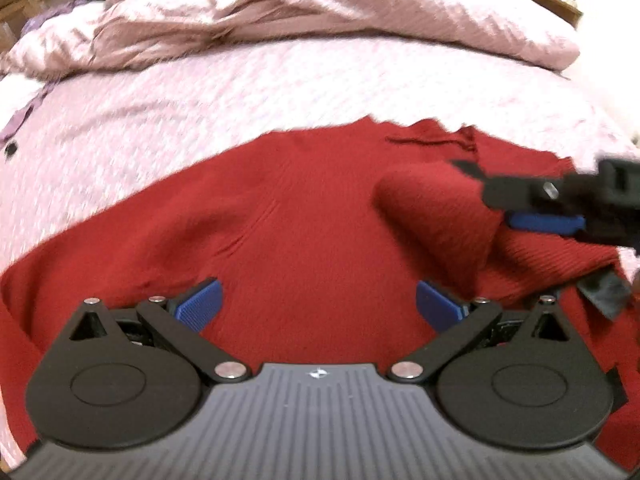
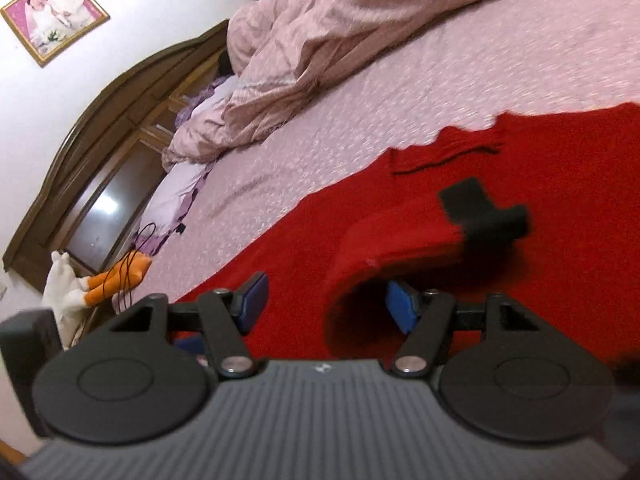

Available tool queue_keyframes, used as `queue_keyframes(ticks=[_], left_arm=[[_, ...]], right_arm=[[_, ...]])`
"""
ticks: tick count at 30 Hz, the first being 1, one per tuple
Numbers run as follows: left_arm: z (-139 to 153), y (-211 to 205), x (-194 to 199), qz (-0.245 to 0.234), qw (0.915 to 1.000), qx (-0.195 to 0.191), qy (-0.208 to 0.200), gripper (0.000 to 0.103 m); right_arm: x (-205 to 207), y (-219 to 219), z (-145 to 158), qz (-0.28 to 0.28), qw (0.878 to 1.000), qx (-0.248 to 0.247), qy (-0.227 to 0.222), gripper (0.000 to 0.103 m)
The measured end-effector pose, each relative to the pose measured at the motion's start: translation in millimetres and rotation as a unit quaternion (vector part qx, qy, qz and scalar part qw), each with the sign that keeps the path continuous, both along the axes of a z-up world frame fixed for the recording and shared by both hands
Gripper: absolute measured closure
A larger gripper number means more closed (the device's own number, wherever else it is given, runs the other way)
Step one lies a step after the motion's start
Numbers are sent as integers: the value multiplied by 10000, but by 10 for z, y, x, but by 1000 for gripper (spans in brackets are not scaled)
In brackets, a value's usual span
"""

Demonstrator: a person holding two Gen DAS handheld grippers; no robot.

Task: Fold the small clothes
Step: 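Lay the sleeve flat on the body and open the right gripper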

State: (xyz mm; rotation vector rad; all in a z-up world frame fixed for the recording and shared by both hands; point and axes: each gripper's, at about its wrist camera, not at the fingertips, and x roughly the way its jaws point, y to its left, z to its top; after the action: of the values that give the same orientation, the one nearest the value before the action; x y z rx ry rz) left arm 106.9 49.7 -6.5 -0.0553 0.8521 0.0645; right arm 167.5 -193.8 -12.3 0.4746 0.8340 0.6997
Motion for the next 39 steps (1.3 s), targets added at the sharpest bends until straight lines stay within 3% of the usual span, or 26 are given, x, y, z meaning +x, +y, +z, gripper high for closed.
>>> queue_keyframes(ticks=[9,16,22,26,34,39], left_arm=[[263,-648,263,-901,9947,301,-395,0],[58,-1190,657,-1431,9855,834,-370,0],[-151,-1315,891,-1364,9804,1248,-675,0],[-151,-1215,896,-1238,9815,1264,-730,12],[-50,-689,654,-384,9862,1395,-804,12],[-35,-313,425,14,9903,1188,-725,11]], right_arm=[[-232,-709,90,-953,9944,-336,-315,36],[-197,-950,-51,-1523,9858,-676,-193,36],[-187,-1001,-203,-1666,9832,-747,-52,37],[-189,-999,-274,-1675,9830,-755,1,37],[-186,-948,-303,-1620,9827,-891,-57,37],[-179,-929,-325,-1616,9823,-948,-52,37]])
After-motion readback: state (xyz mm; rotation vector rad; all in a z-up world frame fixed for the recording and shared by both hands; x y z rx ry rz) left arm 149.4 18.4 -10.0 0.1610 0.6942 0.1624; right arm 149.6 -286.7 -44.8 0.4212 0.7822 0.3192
